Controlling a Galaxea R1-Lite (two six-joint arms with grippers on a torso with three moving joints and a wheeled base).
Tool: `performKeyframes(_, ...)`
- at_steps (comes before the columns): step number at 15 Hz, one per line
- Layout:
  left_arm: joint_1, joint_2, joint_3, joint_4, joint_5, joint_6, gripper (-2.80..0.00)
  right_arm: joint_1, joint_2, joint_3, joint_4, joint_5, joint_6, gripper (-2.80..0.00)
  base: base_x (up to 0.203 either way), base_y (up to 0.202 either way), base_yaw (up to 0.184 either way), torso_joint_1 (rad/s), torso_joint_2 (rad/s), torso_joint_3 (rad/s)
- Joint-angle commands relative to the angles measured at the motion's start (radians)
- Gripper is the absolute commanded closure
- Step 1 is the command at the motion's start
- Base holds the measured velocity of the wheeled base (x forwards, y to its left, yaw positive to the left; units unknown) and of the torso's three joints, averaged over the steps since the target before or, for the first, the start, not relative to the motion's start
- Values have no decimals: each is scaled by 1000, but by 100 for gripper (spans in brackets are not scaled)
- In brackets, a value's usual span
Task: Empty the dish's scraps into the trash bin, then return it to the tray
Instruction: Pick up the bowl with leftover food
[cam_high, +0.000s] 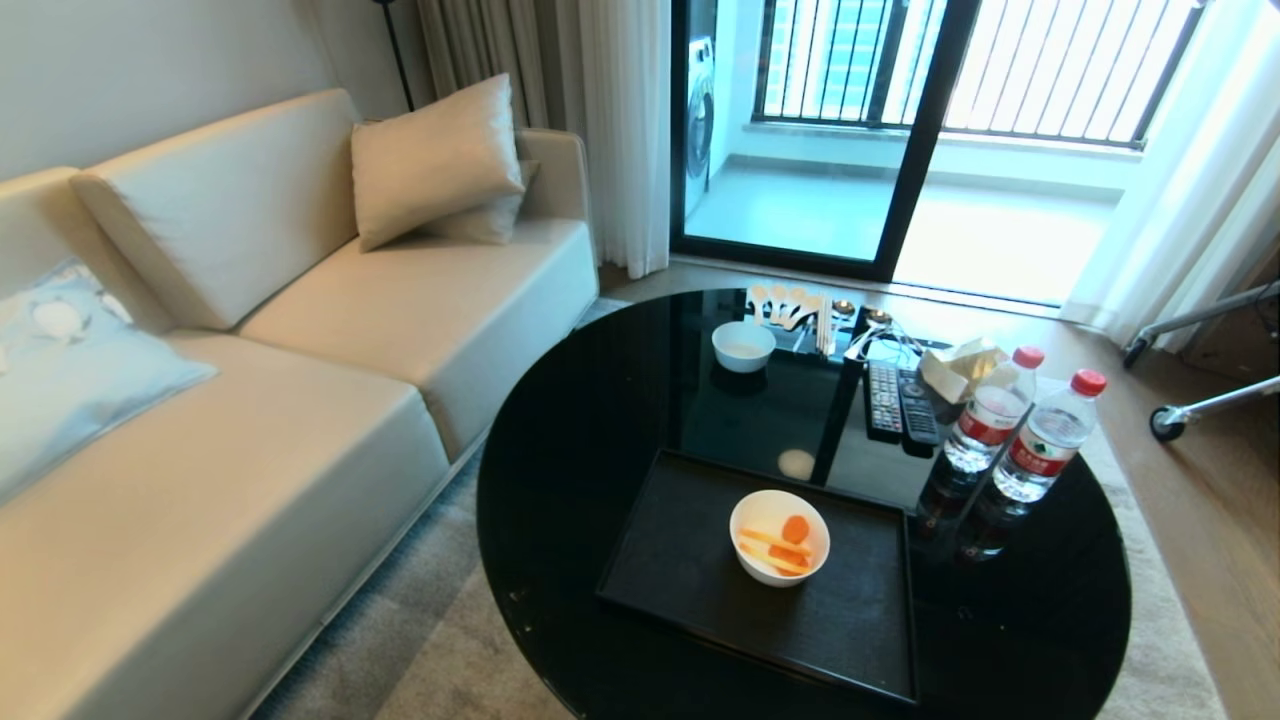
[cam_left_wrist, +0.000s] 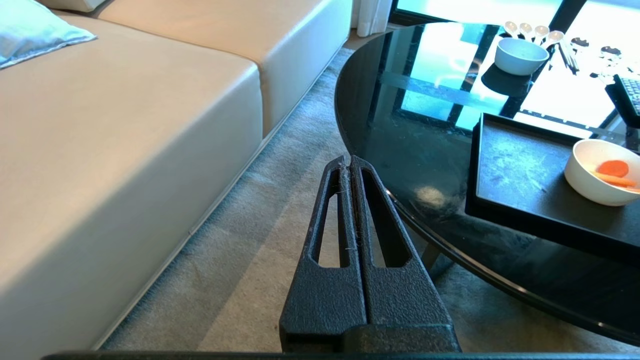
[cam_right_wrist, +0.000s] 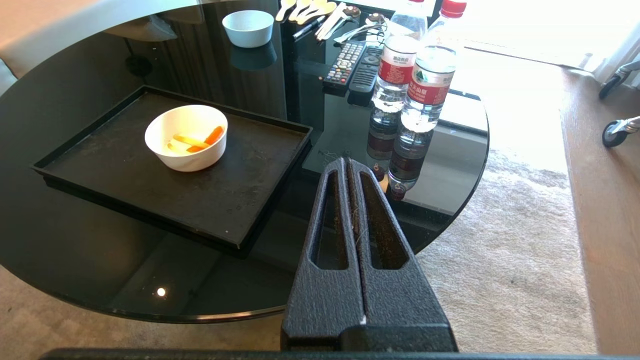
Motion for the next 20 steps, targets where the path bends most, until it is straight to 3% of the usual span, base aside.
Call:
performKeyframes(1,0,0,0,-1,0,0,0,1,1,0,-1,0,-1,0,0,0,0,0,0,0)
performKeyframes(11,0,0,0,-1,0,-2,0,1,1,0,-9,9,-28,0,0,0,0,0,0,0)
performKeyframes(14,0,0,0,-1,0,0,0,0,10,-63,7,42,-37,0,0,0,0,0,0,0)
performKeyframes(20,0,0,0,-1,0,0,0,7,330,-253,38,96,-112,0,0,0,0,0,0,0)
